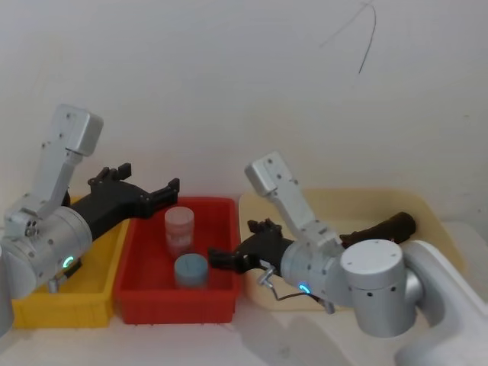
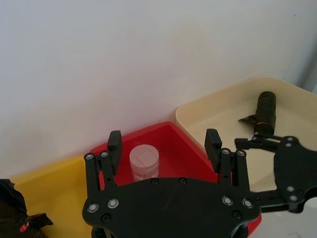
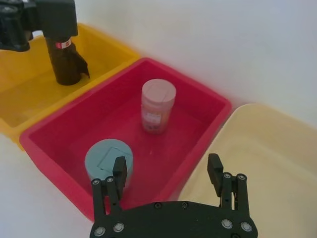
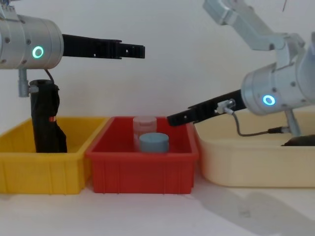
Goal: Pick up the garbage bag with the one hand and transfer it to the other hand.
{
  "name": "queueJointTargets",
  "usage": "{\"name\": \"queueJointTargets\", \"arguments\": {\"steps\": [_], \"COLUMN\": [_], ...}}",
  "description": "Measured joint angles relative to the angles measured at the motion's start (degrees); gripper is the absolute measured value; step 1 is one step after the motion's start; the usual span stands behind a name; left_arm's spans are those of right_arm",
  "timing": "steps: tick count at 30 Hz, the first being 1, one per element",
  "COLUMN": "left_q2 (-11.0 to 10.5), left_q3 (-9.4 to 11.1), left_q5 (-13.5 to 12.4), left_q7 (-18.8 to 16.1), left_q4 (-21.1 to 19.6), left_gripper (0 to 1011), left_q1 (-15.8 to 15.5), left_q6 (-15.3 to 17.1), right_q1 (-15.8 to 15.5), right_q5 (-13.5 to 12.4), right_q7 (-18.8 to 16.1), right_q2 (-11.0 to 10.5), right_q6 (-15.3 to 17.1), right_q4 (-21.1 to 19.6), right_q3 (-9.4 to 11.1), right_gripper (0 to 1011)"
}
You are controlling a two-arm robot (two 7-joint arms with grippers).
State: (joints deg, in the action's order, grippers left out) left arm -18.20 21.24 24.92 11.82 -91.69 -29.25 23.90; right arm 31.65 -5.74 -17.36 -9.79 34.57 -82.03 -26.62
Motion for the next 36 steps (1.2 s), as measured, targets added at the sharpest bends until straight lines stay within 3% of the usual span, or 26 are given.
{"name": "queueJointTargets", "arguments": {"steps": [14, 24, 36], "left_q2": [0.01, 0.01, 0.00], "left_q3": [-0.01, -0.01, -0.01], "left_q5": [0.00, 0.01, 0.01], "left_q7": [0.00, 0.00, 0.01], "left_q4": [0.06, 0.06, 0.05], "left_gripper": [1001, 1002, 1002], "left_q1": [0.03, 0.03, 0.03], "left_q6": [0.01, 0.01, 0.01], "right_q1": [1.50, 1.31, 1.03], "right_q5": [-0.31, -1.03, -1.02], "right_q7": [0.13, -1.67, -1.95], "right_q2": [3.80, 4.04, 5.08], "right_q6": [4.98, 9.21, 10.73], "right_q4": [3.07, 1.18, 1.34], "right_q3": [-0.10, -0.18, -0.11], "right_gripper": [1001, 1001, 1001]}}
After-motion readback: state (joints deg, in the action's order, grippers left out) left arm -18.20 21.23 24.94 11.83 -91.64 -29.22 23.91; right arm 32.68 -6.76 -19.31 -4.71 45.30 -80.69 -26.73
